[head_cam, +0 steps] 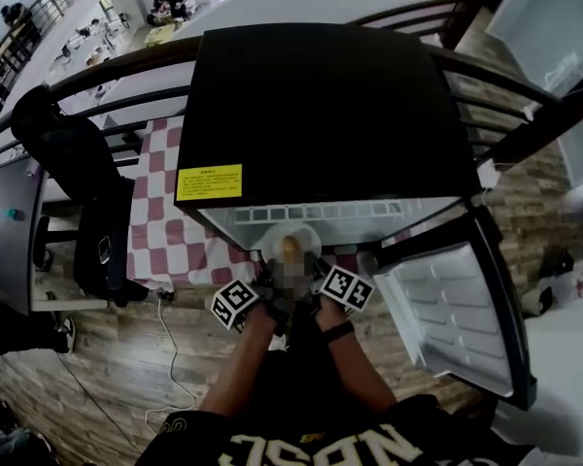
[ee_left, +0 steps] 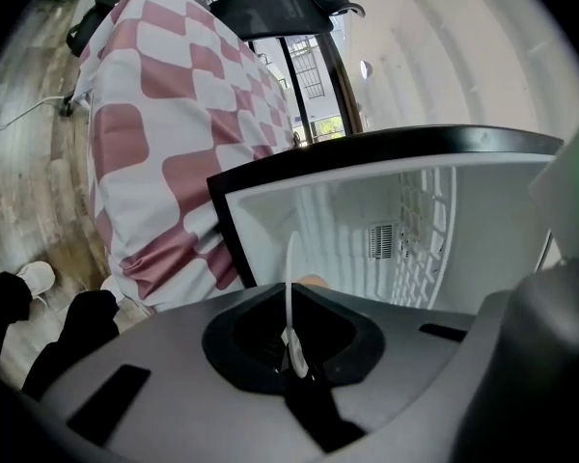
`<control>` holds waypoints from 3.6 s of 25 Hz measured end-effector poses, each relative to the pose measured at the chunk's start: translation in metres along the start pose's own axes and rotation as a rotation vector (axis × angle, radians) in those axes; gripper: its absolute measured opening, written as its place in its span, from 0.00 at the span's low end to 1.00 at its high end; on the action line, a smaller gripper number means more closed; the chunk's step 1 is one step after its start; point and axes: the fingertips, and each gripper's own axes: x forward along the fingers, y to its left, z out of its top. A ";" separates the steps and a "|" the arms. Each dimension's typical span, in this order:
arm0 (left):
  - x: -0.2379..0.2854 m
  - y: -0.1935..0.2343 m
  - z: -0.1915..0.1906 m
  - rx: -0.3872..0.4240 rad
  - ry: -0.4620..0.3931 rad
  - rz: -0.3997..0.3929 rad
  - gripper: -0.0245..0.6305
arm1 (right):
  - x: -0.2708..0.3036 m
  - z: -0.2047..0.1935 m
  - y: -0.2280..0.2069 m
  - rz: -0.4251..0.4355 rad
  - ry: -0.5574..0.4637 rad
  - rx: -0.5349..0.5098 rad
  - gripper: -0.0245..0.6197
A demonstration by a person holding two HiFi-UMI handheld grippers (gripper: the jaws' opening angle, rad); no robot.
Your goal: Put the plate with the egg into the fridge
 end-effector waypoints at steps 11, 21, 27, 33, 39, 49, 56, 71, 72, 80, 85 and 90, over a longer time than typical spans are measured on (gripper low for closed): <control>0.029 0.012 0.020 -0.002 -0.051 0.044 0.09 | 0.037 0.014 -0.002 -0.054 0.020 -0.159 0.16; 0.046 0.016 0.028 0.029 -0.051 0.092 0.09 | 0.054 0.022 -0.005 -0.101 0.050 -0.261 0.19; 0.051 0.021 0.030 0.079 -0.041 0.128 0.12 | 0.058 0.023 -0.004 -0.120 0.076 -0.340 0.20; 0.052 0.021 0.028 0.125 -0.007 0.124 0.13 | 0.058 0.023 -0.004 -0.142 0.143 -0.441 0.22; 0.051 0.021 0.027 0.178 0.030 0.153 0.14 | 0.057 0.022 -0.005 -0.212 0.222 -0.572 0.29; 0.044 0.012 0.020 0.260 0.097 0.130 0.24 | 0.040 0.044 -0.011 -0.264 0.192 -0.656 0.46; 0.028 0.011 0.012 0.383 0.148 0.089 0.34 | 0.020 0.042 -0.002 -0.202 0.087 -0.687 0.46; -0.013 0.005 0.000 0.942 0.165 0.081 0.34 | -0.019 -0.001 0.018 -0.120 -0.066 -0.824 0.46; -0.013 0.002 -0.003 0.987 0.159 0.062 0.34 | -0.019 -0.005 0.018 -0.121 -0.062 -0.835 0.46; -0.013 -0.005 -0.012 1.199 0.115 0.016 0.32 | -0.013 -0.033 0.006 -0.125 0.008 -0.859 0.41; -0.009 0.009 -0.008 1.206 0.127 0.068 0.26 | -0.006 -0.037 0.000 -0.139 0.037 -0.871 0.29; 0.000 0.017 -0.006 1.214 0.153 0.123 0.15 | 0.005 -0.037 -0.005 -0.145 0.070 -0.863 0.22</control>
